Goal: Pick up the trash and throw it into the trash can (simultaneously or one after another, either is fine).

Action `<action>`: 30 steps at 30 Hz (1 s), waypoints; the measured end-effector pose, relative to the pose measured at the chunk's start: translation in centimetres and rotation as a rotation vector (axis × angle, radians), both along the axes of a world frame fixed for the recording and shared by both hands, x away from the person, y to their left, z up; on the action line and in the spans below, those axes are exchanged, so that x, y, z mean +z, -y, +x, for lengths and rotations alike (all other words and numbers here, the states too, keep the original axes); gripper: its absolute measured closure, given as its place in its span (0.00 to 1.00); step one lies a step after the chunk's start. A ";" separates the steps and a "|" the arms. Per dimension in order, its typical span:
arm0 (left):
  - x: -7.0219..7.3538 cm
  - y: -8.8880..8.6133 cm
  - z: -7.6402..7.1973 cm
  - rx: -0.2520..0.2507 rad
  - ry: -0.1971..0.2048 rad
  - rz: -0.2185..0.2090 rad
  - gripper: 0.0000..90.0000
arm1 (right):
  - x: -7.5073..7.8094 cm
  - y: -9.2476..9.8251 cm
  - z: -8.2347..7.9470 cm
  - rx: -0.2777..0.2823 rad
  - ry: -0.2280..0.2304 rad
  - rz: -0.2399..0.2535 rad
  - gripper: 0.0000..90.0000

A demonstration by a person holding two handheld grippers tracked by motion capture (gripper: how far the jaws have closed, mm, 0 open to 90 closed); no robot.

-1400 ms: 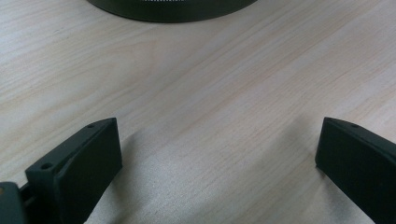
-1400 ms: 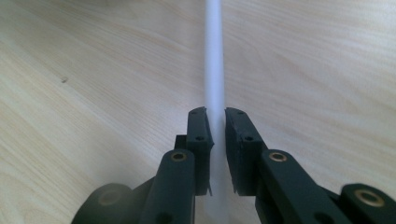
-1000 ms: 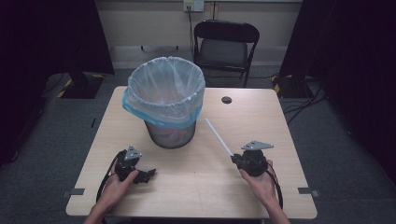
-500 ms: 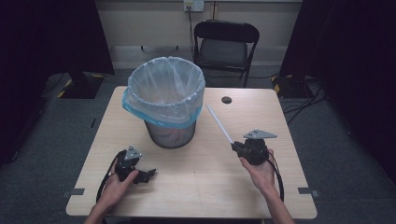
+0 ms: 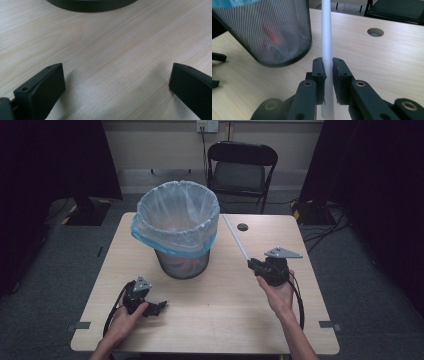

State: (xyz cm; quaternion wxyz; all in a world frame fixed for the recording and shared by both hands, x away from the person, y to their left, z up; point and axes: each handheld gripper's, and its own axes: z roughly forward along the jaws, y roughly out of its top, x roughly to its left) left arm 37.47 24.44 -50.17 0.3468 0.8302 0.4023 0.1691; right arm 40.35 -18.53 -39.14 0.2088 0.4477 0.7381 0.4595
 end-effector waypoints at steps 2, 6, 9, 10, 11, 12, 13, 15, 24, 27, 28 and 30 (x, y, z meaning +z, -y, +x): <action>0.0 0.0 0.0 0.000 0.000 0.000 0.00 | 0.3 0.0 0.1 -0.005 0.005 0.001 0.90; 0.0 0.0 0.0 0.000 0.000 0.000 0.00 | 1.3 -0.2 0.3 -0.004 0.033 0.030 0.90; 0.0 0.0 0.0 0.000 0.000 0.000 0.00 | 2.3 -0.6 0.7 0.010 0.072 0.057 0.90; 0.0 0.0 0.0 0.000 0.000 0.000 0.00 | 2.3 -0.6 0.7 0.010 0.072 0.057 0.90; 0.0 0.0 0.0 0.000 0.000 0.000 0.00 | 3.0 -0.8 1.0 0.019 0.090 0.068 0.90; 0.0 0.0 0.0 0.000 0.000 0.000 0.00 | 3.4 -1.0 1.1 0.022 0.098 0.069 0.90; 0.0 0.0 0.0 0.000 0.000 0.000 0.00 | 3.7 -1.1 1.2 0.027 0.105 0.072 0.90; 0.0 0.0 0.0 0.000 0.000 0.000 0.00 | 4.1 -1.3 1.4 0.031 0.116 0.076 0.90; 0.0 0.0 0.0 0.000 0.000 0.001 0.00 | 6.5 -2.4 2.0 0.072 0.173 0.098 0.90; 0.0 0.0 0.0 0.000 0.000 0.000 0.00 | 7.5 -2.7 2.2 0.096 0.190 0.111 0.90; 0.0 0.0 0.0 0.000 0.000 0.001 0.00 | 7.8 -2.8 2.2 0.099 0.194 0.111 0.90; 0.0 0.0 0.0 0.000 0.000 0.001 0.00 | 8.4 -3.0 2.2 0.110 0.206 0.111 0.90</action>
